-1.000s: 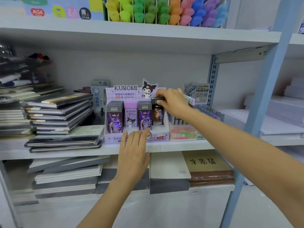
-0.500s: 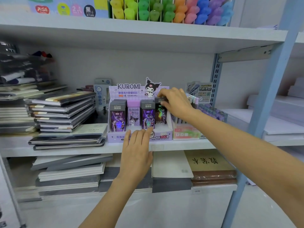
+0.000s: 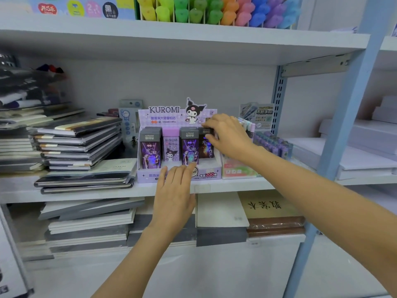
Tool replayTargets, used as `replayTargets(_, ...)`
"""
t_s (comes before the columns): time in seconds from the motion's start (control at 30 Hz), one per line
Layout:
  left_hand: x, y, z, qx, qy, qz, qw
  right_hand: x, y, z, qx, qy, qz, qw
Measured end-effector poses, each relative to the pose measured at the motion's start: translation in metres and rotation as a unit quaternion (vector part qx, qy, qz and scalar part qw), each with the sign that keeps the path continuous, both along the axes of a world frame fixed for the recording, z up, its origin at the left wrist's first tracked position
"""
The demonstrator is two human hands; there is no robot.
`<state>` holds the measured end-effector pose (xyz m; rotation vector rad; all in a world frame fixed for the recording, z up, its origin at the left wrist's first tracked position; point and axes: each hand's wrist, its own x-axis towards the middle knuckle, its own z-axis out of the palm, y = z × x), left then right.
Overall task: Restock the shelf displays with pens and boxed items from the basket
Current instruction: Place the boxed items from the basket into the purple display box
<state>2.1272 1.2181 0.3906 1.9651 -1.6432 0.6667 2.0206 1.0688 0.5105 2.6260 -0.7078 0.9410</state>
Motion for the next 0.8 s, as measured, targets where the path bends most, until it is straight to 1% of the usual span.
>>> replayTargets(0.1,-0.005,0.002,0.001,-0.018,0.023,-0.011,0.999,-0.028,0.024,-0.020,-0.012,-0.056,0.110,0.992)
replayTargets(0.17,-0.014,0.005,0.000,-0.057,0.031,-0.019,0.998,-0.051,0.038,-0.042,-0.005,-0.074,0.174,0.982)
replayTargets(0.2,-0.019,0.006,-0.004,-0.091,0.023,-0.029,0.995,-0.063,0.044,-0.056,0.007,-0.077,0.195,0.978)
replayTargets(0.27,-0.030,0.005,-0.019,-0.156,0.001,-0.055,0.986,-0.088,0.049,-0.093,0.048,-0.073,0.215,0.973)
replayTargets(0.3,-0.036,0.004,-0.030,-0.163,-0.002,-0.072,0.984,-0.101,0.049,-0.115,0.081,-0.065,0.214,0.971)
replayTargets(0.33,-0.042,0.001,-0.043,-0.151,0.003,-0.094,0.984,-0.114,0.048,-0.140,0.120,-0.053,0.207,0.969)
replayTargets(0.4,-0.055,-0.006,-0.074,-0.079,0.028,-0.142,0.986,-0.138,0.042,-0.195,0.200,-0.022,0.178,0.963)
replayTargets(0.43,-0.061,-0.009,-0.092,-0.020,0.042,-0.160,0.986,-0.149,0.038,-0.224,0.237,-0.007,0.159,0.958)
replayTargets(0.5,-0.072,-0.013,-0.133,0.139,0.046,-0.175,0.974,-0.170,0.030,-0.283,0.308,0.031,0.119,0.943)
replayTargets(0.57,-0.079,-0.014,-0.183,0.283,0.030,-0.195,0.939,-0.191,0.027,-0.341,0.368,0.073,0.089,0.923)
replayTargets(0.63,-0.084,-0.011,-0.236,0.395,0.060,-0.199,0.895,-0.209,0.030,-0.396,0.412,0.108,0.069,0.902)
replayTargets(0.7,-0.090,-0.007,-0.287,0.471,0.121,-0.173,0.857,-0.223,0.037,-0.446,0.436,0.156,0.064,0.884)
replayTargets(0.8,-0.101,0.002,-0.350,0.535,0.199,-0.120,0.812,-0.242,0.051,-0.503,0.456,0.221,0.065,0.860)
